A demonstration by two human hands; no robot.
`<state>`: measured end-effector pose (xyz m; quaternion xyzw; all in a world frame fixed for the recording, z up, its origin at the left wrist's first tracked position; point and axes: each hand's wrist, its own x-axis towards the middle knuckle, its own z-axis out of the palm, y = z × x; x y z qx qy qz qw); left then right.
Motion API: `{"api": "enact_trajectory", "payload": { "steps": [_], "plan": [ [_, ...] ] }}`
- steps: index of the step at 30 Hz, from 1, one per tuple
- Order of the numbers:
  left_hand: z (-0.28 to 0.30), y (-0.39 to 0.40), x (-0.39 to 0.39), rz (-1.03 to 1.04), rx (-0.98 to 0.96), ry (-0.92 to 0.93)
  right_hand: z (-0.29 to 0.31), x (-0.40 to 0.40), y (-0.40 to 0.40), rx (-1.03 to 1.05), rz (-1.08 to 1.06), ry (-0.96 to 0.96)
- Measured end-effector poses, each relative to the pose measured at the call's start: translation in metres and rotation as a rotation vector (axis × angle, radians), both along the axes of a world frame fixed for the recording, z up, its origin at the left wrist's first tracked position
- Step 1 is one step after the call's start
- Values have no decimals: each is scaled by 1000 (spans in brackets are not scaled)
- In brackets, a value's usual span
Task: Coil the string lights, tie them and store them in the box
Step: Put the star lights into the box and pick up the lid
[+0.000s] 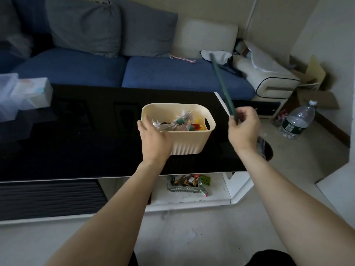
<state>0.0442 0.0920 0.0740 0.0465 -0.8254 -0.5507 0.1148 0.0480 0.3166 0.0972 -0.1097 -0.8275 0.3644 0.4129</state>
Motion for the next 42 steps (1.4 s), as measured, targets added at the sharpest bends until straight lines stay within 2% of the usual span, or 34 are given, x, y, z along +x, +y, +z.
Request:
{"api": "enact_trajectory", "payload": {
  "steps": [4,8,14,20,29,42],
  "plan": [
    [5,-3,-3,51,109,-29,-12,-10,-14,64,170,-156],
    [11,-8,-8,68,251,-39,-23,-11,-15,10,309,-313],
    [13,-8,-12,104,305,-45,-17,-22,-12,-96,509,-463],
    [13,-6,-18,161,247,-39,-17,-43,-19,66,510,-450],
    [7,-7,-34,231,158,-54,-19,-42,-20,38,641,-340],
    [8,-13,-38,355,283,-89,-22,-46,-5,148,744,-341]
  ]
}}
